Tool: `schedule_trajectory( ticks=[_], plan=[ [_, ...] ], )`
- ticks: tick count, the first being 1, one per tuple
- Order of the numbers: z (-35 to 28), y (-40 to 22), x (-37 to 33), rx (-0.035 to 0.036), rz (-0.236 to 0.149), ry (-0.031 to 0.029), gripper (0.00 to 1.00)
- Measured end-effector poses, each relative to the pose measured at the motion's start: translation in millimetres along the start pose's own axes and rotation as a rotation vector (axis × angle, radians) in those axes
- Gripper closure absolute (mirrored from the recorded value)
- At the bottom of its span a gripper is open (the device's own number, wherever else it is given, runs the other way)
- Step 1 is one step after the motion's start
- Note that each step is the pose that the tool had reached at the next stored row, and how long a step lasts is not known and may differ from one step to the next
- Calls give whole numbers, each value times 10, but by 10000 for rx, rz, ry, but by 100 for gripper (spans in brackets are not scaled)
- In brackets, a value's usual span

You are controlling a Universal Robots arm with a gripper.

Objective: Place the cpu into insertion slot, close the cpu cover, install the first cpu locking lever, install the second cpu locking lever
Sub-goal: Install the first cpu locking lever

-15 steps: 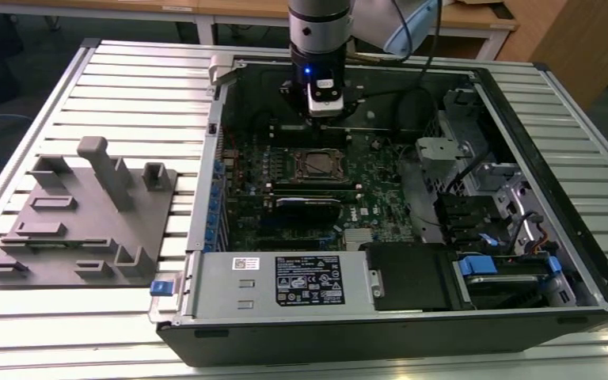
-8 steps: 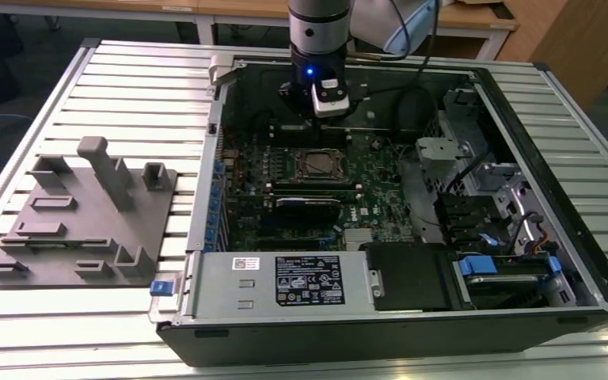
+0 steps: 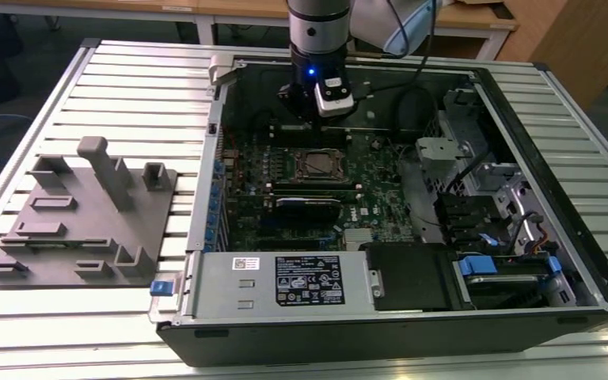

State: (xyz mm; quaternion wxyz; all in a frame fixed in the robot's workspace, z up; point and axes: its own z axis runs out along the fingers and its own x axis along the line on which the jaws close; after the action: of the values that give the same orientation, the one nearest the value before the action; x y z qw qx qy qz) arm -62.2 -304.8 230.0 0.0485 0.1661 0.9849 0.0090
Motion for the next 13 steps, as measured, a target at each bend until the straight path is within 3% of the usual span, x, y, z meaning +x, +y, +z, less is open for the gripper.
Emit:
schedule_trajectory(
  ticks=[4, 8, 13],
  plan=[
    [2, 1, -1, 40, -3, 2, 89],
    [6, 0, 0, 140, -7, 140, 89],
    [7, 1, -1, 152, -8, 177, 89]
  ],
)
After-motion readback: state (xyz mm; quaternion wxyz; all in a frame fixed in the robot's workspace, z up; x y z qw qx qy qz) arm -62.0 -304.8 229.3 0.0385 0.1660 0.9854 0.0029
